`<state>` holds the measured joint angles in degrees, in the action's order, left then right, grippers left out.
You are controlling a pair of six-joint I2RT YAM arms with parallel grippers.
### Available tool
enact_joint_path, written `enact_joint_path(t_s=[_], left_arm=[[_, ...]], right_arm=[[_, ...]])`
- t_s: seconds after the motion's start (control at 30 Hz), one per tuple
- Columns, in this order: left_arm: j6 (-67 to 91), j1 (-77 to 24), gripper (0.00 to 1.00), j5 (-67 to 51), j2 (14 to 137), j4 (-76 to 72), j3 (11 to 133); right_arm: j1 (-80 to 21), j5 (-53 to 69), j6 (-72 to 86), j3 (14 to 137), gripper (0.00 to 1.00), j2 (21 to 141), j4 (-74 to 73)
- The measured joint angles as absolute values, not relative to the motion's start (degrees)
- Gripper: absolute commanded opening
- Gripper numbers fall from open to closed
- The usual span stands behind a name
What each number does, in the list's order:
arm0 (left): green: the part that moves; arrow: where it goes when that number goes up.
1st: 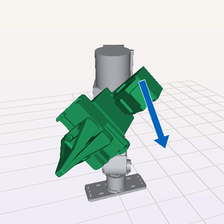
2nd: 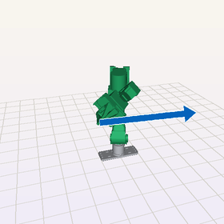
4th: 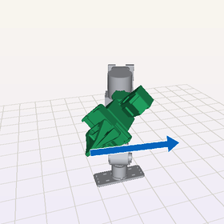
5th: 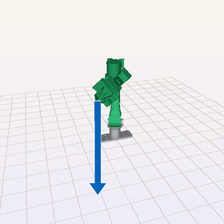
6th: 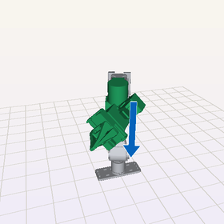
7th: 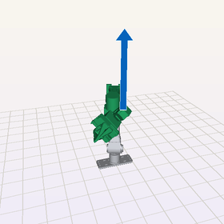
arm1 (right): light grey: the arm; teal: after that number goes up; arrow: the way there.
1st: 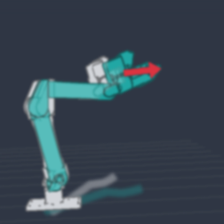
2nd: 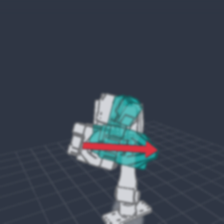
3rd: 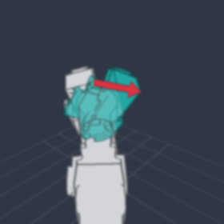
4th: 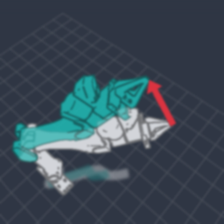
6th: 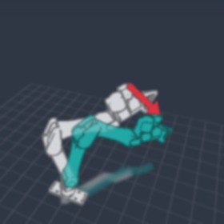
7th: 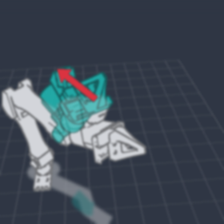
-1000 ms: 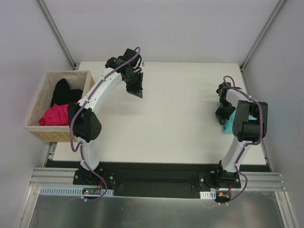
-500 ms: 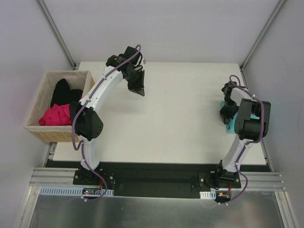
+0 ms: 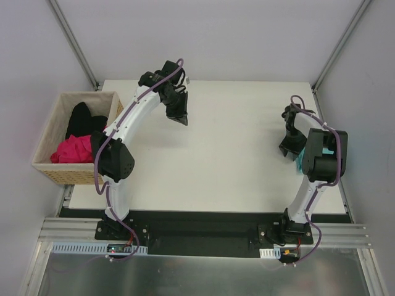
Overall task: Fold and stack the t-shirts
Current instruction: Put the neatly folded tshirt into the corner of the board with the right arm
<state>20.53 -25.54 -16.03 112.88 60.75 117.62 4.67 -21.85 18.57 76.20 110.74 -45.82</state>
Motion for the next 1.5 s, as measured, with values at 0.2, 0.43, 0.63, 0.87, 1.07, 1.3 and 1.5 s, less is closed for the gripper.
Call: enact_joint_path(t_s=[0.2,0.43,0.63,0.87,1.07,1.3,1.5], left_arm=[[20.51,-25.52,0.0,-16.01,113.27,60.77,117.62],[20.47,-25.52,0.01,-15.44,113.19,60.75,117.23],[20.6,-25.52,0.16,-14.0,112.31,60.6,114.67],[20.71,-25.52,0.24,-11.99,108.18,58.78,109.34],[20.56,-25.52,0.3,-11.29,106.08,57.63,109.36],[20.23,-25.52,0.49,-9.74,103.2,57.25,110.85],[20.78,-25.52,0.76,-8.29,99.22,57.25,110.87]], right_arm=[[-0.38,-21.76,18.52,79.9,0.46,110.87,-46.59],[-7.27,-21.52,18.52,86.08,0.43,111.81,-48.47],[-15.62,-20.73,16.19,91.96,0.43,112.25,-50.78],[-22.98,-19.49,10.44,98.8,0.45,111.02,-53.04],[-26.59,-19.64,6.9,103.09,0.46,105.27,-54.04],[-28.03,-19.62,6.33,103.13,0.46,98.19,-54.15],[-30.35,-19.64,5.13,101.82,0.59,96.71,-53.8]])
